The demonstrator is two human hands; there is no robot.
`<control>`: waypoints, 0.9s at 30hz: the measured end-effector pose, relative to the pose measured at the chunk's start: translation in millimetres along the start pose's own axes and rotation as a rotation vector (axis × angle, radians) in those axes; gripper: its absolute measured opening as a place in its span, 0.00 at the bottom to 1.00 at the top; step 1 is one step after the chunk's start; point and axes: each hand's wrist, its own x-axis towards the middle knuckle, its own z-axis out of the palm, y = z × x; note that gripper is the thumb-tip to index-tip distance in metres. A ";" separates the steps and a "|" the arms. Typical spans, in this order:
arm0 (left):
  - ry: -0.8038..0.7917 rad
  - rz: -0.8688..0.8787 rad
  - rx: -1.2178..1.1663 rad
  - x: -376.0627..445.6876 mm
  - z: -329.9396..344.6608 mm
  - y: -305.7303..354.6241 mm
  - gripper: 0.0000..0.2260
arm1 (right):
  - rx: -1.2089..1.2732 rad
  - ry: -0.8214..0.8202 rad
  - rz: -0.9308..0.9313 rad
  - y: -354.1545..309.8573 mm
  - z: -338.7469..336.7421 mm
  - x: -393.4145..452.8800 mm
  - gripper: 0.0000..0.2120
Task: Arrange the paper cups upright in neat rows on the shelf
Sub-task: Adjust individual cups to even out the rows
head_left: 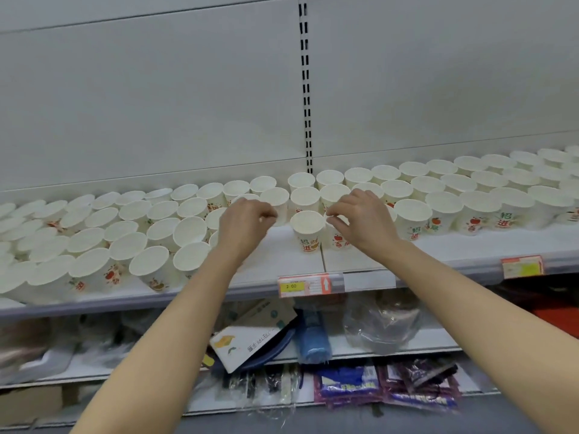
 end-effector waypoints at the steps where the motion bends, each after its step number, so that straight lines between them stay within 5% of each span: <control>1: 0.015 -0.057 0.005 4.8 -5.7 -11.6 0.05 | 0.013 0.018 -0.012 -3.7 2.3 5.2 0.03; 10: -0.027 -0.123 0.121 72.7 -31.7 -78.6 0.07 | 0.014 -0.039 0.055 -40.3 49.7 70.1 0.03; 22: -0.358 0.155 0.180 130.6 -18.4 -117.2 0.07 | 0.011 -0.220 0.356 -55.7 93.8 152.3 0.09; 27: -0.367 0.208 0.243 136.9 -2.9 -110.4 0.07 | -0.013 -0.267 0.419 -49.7 107.0 157.3 0.11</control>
